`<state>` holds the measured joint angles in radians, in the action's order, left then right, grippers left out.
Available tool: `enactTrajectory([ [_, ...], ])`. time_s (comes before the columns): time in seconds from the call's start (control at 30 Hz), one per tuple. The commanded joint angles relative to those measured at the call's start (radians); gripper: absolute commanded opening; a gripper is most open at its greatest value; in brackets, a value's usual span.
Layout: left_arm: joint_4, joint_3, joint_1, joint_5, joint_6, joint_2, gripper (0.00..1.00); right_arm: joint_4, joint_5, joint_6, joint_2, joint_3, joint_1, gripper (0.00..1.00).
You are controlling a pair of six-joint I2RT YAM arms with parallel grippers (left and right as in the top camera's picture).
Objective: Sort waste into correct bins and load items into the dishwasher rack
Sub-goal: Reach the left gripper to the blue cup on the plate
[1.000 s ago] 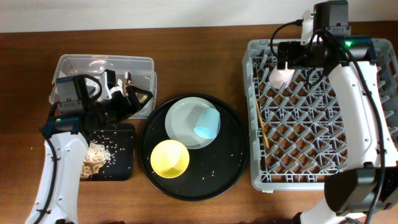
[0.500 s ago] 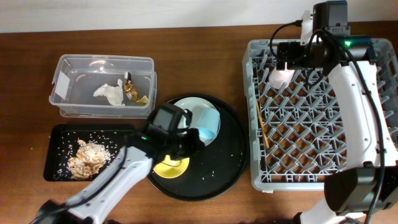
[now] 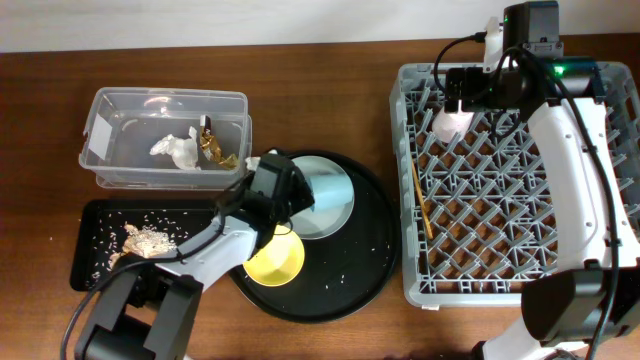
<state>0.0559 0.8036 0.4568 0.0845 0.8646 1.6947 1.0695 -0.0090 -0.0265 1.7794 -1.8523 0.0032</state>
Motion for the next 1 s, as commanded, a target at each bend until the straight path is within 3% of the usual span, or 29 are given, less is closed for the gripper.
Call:
enactTrajectory([
  [0.0, -0.005, 0.003, -0.012, -0.011, -0.19, -0.003, 0.02, -0.003, -0.006, -0.008, 0.004, -0.01, -0.005, 0.98],
  [0.03, -0.034, 0.003, -0.035, -0.011, -0.232, -0.041, 0.05, -0.003, -0.006, -0.008, 0.004, -0.01, -0.005, 0.98],
  [0.1, -0.105, 0.003, -0.102, 0.032, -0.293, -0.142, 0.28, -0.003, -0.006, -0.008, 0.004, -0.01, -0.005, 0.98],
  [0.17, -0.171, 0.003, -0.191, 0.212, -0.404, -0.27, 0.46, -0.003, -0.006, -0.008, 0.004, -0.01, -0.005, 0.98],
  [0.3, -0.173, 0.003, -0.252, 0.798, -0.716, -0.274, 0.55, -0.003, -0.006, -0.008, 0.004, -0.01, -0.005, 0.99],
  [0.5, -0.081, 0.003, -0.252, 0.848, -0.769, 0.034, 0.56, -0.003, -0.006, -0.008, 0.004, -0.01, -0.005, 0.98],
  [0.83, -0.03, 0.003, -0.136, 0.723, -0.784, 0.051, 0.55, -0.003, -0.006, -0.008, 0.004, -0.01, -0.005, 0.98],
  [0.9, -0.026, 0.003, -0.136, 0.723, -0.784, 0.051, 0.44, -0.003, -0.006, -0.008, 0.004, -0.01, -0.005, 0.98],
  [0.97, -0.02, 0.003, -0.136, 0.723, -0.784, 0.051, 0.4, -0.003, -0.006, -0.008, 0.004, -0.01, -0.005, 0.98],
])
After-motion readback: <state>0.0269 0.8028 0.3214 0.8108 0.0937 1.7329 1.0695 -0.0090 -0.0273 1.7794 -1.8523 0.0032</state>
